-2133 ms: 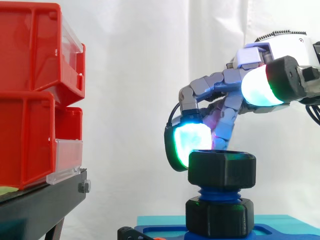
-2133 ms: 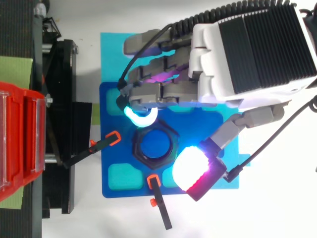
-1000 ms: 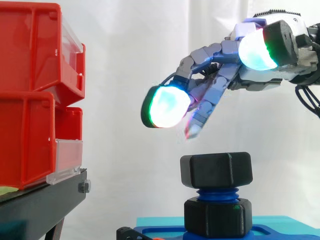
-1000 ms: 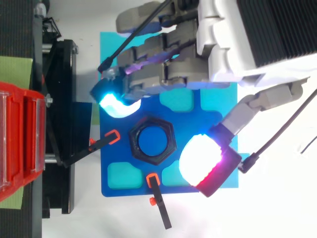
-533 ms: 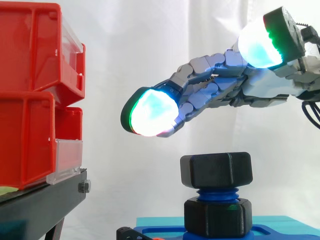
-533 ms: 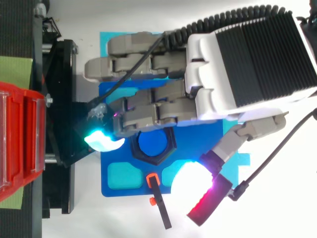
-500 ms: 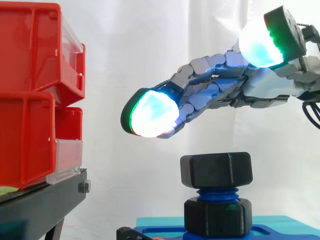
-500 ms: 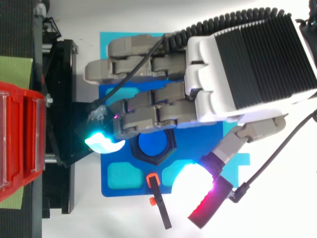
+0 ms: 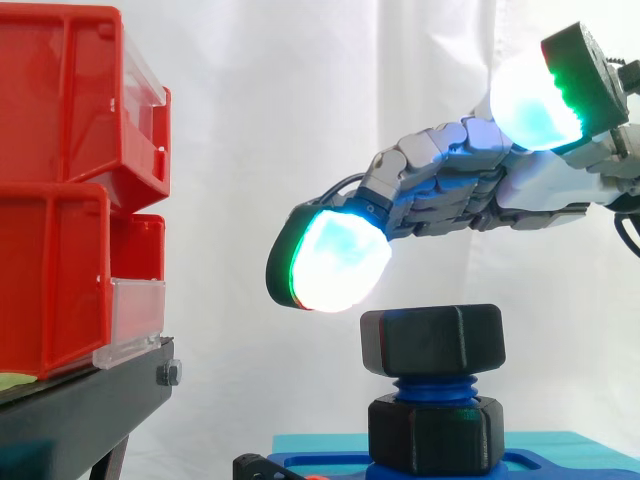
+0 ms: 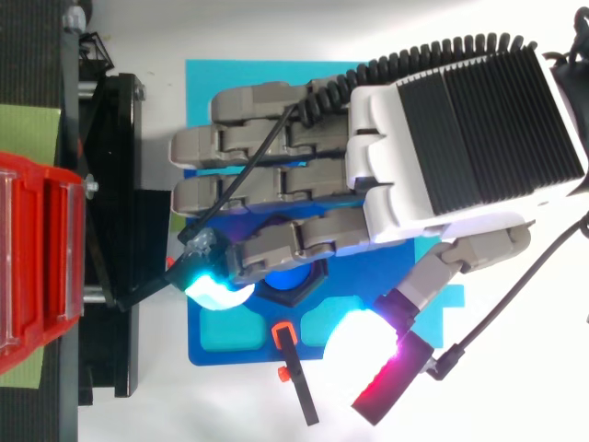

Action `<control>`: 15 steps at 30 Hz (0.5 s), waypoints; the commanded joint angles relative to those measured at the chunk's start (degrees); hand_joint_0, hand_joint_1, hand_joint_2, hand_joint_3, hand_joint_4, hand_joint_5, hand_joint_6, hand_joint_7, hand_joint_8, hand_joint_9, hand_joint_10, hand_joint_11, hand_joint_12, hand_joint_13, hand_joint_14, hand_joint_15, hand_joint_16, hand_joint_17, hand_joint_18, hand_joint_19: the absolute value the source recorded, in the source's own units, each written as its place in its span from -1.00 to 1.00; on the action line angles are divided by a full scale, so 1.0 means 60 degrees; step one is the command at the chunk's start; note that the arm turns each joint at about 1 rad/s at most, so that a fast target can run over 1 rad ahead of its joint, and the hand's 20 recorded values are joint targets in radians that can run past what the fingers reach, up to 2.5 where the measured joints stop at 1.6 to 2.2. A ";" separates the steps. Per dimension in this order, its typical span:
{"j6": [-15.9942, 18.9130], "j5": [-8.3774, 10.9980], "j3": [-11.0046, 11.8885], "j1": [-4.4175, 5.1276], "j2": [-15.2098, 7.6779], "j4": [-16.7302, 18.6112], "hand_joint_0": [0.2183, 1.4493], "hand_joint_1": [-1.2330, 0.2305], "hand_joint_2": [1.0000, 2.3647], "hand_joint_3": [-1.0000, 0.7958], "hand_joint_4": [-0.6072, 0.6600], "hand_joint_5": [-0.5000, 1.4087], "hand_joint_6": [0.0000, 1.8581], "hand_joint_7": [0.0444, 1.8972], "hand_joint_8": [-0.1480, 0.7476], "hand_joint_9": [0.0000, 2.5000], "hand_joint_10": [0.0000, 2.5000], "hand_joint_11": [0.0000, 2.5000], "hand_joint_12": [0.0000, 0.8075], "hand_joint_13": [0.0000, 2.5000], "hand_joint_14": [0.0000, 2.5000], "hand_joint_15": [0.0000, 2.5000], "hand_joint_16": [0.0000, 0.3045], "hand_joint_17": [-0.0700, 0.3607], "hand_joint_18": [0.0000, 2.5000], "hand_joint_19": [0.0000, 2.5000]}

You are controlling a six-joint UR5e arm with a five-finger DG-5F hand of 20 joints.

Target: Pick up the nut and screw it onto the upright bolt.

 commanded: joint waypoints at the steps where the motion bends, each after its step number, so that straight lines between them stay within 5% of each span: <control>1: -0.0012 0.0001 0.0000 -0.0026 0.0000 -0.0042 -0.61 0.80 -1.00 -0.44 -0.05 -0.68 -0.46 -0.41 -0.39 -1.00 -1.00 -1.00 -0.18 -1.00 -1.00 -1.00 -0.70 -0.20 -1.00 -1.00; 15: -0.0027 0.0001 -0.0308 -0.0114 0.0000 0.0251 -0.61 0.77 -1.00 -0.44 0.10 -0.65 -0.46 -0.25 -0.32 -1.00 -1.00 -1.00 -0.17 -1.00 -1.00 -1.00 -0.71 -0.21 -1.00 -1.00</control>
